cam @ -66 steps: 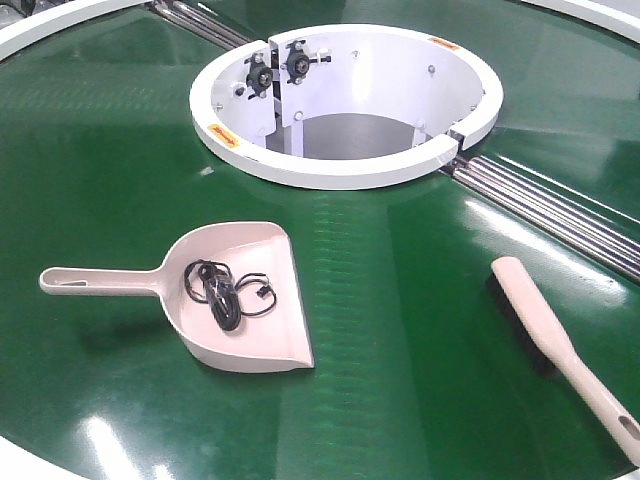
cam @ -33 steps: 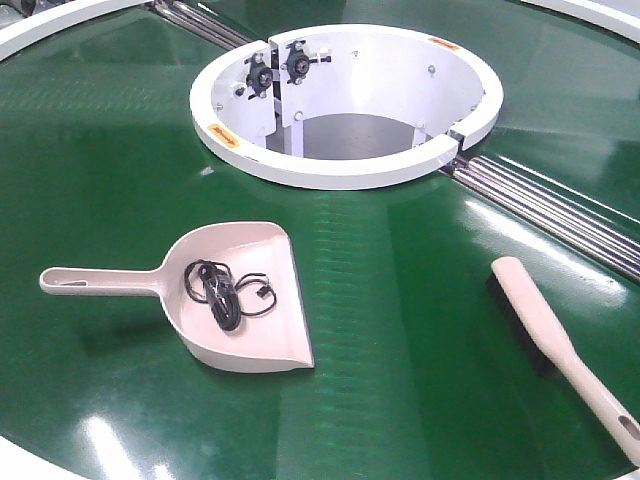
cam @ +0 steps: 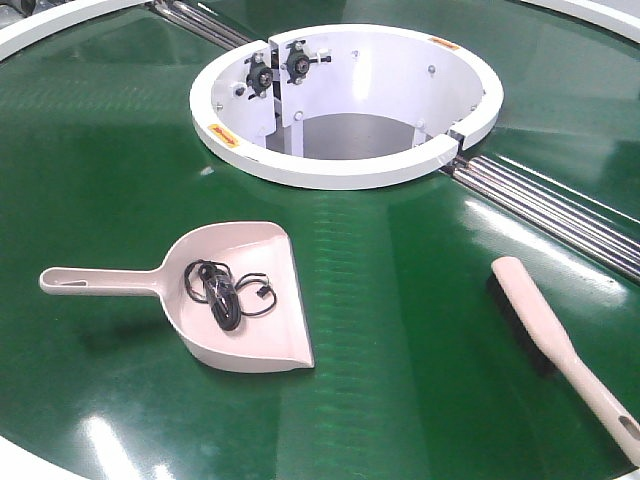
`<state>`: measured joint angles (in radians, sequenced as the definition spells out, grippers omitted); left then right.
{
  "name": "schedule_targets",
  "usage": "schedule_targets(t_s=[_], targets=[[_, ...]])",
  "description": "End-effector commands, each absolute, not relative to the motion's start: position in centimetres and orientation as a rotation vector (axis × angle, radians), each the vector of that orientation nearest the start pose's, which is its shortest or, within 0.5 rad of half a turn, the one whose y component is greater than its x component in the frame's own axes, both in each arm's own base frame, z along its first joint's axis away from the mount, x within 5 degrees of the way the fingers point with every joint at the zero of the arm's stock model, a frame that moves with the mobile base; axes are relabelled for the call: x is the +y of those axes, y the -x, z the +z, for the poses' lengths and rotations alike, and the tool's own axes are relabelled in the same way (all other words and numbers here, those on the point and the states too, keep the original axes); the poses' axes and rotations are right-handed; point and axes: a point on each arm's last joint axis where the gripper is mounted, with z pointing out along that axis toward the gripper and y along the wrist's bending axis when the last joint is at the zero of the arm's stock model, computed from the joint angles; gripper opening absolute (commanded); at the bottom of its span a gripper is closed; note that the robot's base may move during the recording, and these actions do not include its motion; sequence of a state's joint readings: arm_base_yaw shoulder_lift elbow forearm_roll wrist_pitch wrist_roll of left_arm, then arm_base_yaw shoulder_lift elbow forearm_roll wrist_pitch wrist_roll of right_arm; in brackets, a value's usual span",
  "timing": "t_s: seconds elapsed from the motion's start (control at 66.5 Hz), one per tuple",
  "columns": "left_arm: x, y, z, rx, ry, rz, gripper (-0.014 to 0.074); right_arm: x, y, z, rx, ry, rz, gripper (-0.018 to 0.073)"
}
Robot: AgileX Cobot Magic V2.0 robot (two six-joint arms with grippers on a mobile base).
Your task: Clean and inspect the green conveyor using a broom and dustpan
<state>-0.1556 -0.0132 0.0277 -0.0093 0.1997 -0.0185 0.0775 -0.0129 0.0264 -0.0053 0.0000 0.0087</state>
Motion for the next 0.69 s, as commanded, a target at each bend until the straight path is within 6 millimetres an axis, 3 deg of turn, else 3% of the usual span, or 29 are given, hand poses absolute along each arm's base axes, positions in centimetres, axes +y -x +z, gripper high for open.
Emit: schedule_targets(t_s=[0.0, 0.677], targets=[[-0.89, -5.59, 18.43, 1.630, -0.096, -0.152, -0.0007, 0.43, -5.52, 20.57, 1.422, 0.063, 0.054, -0.0010], [-0.89, -5.59, 18.43, 1.630, -0.096, -0.152, -0.0007, 0.43, -5.52, 20.54, 1.425, 0.063, 0.054, -0.0010]])
